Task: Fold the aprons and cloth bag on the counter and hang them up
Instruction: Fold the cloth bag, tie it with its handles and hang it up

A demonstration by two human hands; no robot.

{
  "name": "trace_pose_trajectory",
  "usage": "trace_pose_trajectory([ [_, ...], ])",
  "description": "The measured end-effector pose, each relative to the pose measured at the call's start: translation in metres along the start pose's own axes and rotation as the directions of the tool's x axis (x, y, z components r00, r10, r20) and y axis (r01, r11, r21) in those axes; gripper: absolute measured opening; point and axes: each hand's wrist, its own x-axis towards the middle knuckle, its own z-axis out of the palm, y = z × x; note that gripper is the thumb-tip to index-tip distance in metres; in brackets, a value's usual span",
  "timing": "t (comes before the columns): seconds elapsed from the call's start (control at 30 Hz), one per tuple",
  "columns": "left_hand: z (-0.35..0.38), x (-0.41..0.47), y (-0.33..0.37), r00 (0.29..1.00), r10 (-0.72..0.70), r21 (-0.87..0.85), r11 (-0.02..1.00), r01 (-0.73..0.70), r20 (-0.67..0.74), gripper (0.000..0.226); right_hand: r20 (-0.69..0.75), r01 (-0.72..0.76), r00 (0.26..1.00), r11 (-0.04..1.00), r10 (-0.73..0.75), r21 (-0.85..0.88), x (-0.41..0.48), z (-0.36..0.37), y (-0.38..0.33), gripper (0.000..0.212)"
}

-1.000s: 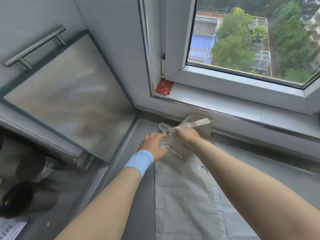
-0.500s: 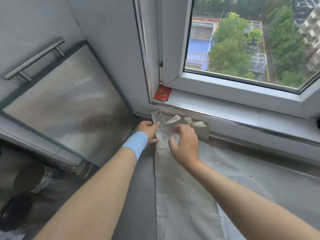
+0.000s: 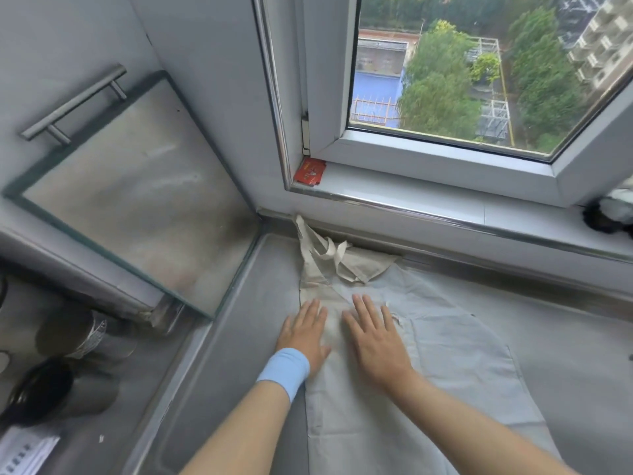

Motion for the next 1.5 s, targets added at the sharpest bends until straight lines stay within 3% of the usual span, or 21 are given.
trace_pose_trajectory([
  [0.1, 0.006, -0.007, 0.003, 0.998, -0.069, 0.077, 0.995, 0.07, -0.016, 0.076, 0.054, -0.151, 0.988, 0.987, 0.148, 0.053, -0.051, 0.013, -0.012, 0.057],
  [0.27, 0.026, -0.04, 0.03, 0.952, -0.055, 0.062, 0.995, 0.077, -0.301, 0.043, 0.214, -0.382, 0.91, 0.92, 0.356, 0.093, -0.093, 0.032, -0.018, 0.068],
  [0.43, 0.054, -0.055, 0.025, 0.997, -0.053, 0.093, 0.994, 0.058, -0.058, 0.076, 0.245, -0.333, 0.925, 0.929, 0.29, 0.158, -0.057, 0.02, -0.005, 0.069],
  [0.53, 0.037, -0.031, 0.004, 0.997, -0.078, 0.139, 0.987, 0.074, 0.022, 0.081, 0.241, -0.289, 0.941, 0.937, 0.239, 0.197, -0.039, 0.002, 0.009, 0.074],
  [0.63, 0.011, -0.005, -0.004, 0.992, -0.123, 0.214, 0.97, 0.114, 0.031, 0.08, 0.138, -0.195, 0.974, 0.976, 0.18, 0.1, -0.052, -0.001, 0.014, 0.07],
  [0.73, 0.004, -0.004, 0.01, 0.992, -0.122, 0.212, 0.969, 0.127, -0.034, 0.075, 0.251, -0.165, 0.958, 0.983, 0.14, 0.08, -0.08, 0.012, 0.017, 0.071],
  [0.83, 0.014, -0.025, 0.04, 0.98, 0.061, 0.179, 0.983, -0.027, -0.188, 0.055, 0.267, -0.182, 0.952, 0.979, 0.15, 0.096, -0.09, 0.02, 0.019, 0.073],
  [0.9, 0.029, -0.043, 0.058, 0.967, 0.141, 0.149, 0.983, -0.11, -0.214, 0.054, 0.254, -0.21, 0.952, 0.968, 0.171, 0.136, -0.09, 0.017, 0.018, 0.08],
  [1.03, 0.056, -0.061, 0.074, 0.998, 0.061, 0.12, 0.991, -0.059, -0.008, 0.09, 0.238, -0.363, 0.915, 0.923, 0.326, 0.132, -0.113, 0.005, 0.029, 0.086],
  [1.1, 0.058, -0.061, 0.072, 0.997, 0.034, 0.139, 0.989, -0.044, 0.071, 0.099, 0.285, -0.397, 0.888, 0.914, 0.361, 0.079, -0.136, 0.002, 0.042, 0.077],
  [1.23, 0.043, -0.065, 0.081, 0.994, 0.037, 0.235, 0.97, -0.061, 0.102, 0.099, 0.405, -0.353, 0.866, 0.932, 0.292, 0.083, -0.183, -0.007, 0.052, 0.073],
  [1.33, 0.041, -0.076, 0.108, 0.987, 0.158, 0.245, 0.956, -0.159, 0.021, 0.079, 0.345, -0.431, 0.869, 0.885, 0.355, 0.174, -0.202, -0.011, 0.043, 0.065],
  [1.4, 0.047, -0.086, 0.129, 0.966, 0.255, 0.19, 0.951, -0.244, -0.034, 0.064, 0.258, -0.595, 0.797, 0.785, 0.547, 0.175, -0.212, -0.011, 0.043, 0.063],
  [1.5, 0.064, -0.103, 0.154, 0.961, 0.275, 0.141, 0.953, -0.27, -0.018, 0.056, 0.292, -0.824, 0.567, 0.526, 0.77, 0.211, -0.233, -0.009, 0.055, 0.078],
])
